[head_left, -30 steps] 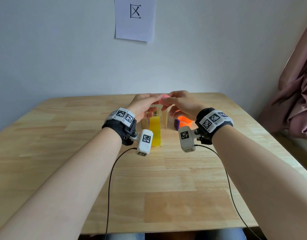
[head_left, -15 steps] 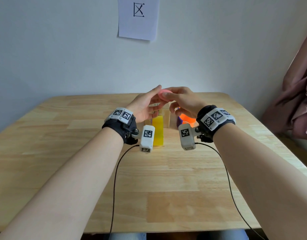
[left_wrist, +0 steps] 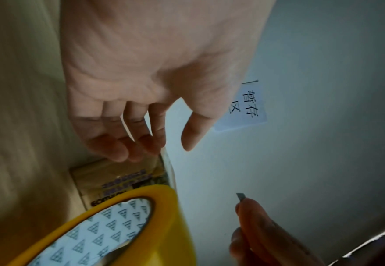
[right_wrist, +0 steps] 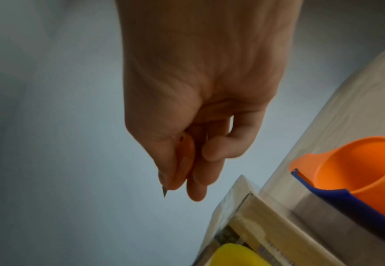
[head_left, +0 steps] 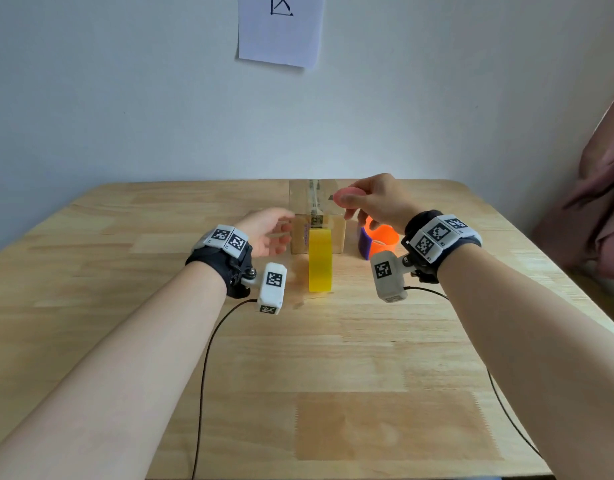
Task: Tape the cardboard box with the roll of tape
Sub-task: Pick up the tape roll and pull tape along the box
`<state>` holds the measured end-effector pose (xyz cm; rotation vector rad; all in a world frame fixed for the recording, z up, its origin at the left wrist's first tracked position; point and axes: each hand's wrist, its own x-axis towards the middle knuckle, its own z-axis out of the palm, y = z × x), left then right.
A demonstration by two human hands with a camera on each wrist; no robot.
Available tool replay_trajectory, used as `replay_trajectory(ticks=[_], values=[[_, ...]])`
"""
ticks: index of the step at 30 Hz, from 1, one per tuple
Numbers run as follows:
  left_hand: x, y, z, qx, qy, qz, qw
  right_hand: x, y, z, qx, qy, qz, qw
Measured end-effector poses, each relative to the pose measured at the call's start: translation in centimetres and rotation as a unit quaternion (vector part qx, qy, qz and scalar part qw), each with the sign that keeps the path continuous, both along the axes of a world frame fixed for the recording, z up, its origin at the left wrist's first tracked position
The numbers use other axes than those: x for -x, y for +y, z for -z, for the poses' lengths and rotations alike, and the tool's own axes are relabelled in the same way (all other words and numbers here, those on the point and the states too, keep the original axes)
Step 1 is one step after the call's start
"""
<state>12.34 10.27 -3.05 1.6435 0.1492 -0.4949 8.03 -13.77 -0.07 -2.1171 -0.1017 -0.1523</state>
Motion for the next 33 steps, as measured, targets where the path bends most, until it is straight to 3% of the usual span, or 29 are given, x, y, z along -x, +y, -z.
replay_trajectory(ticks=[7, 16, 25, 33], values=[[-1.9, -1.8, 2.7, -0.014, 0.036, 0.093, 0.995, -3.1, 0.6, 1.1, 0.172, 0.005, -0.007, 0.985], [-2.6, -2.3, 4.2, 0.018, 0.031, 0.193, 0.981, -5.7, 1.2, 2.0, 0.232, 0.040, -0.037, 0.971], [-2.7, -1.9, 4.1, 0.001, 0.022, 0.208, 0.978, -6.7, 1.2, 2.2, 0.241, 0.019, -0.027, 0.970], [-3.1, -2.0, 4.7, 0.010, 0.008, 0.174, 0.985, -6.0, 1.7, 1.5, 0.300, 0.005, -0.074, 0.951]])
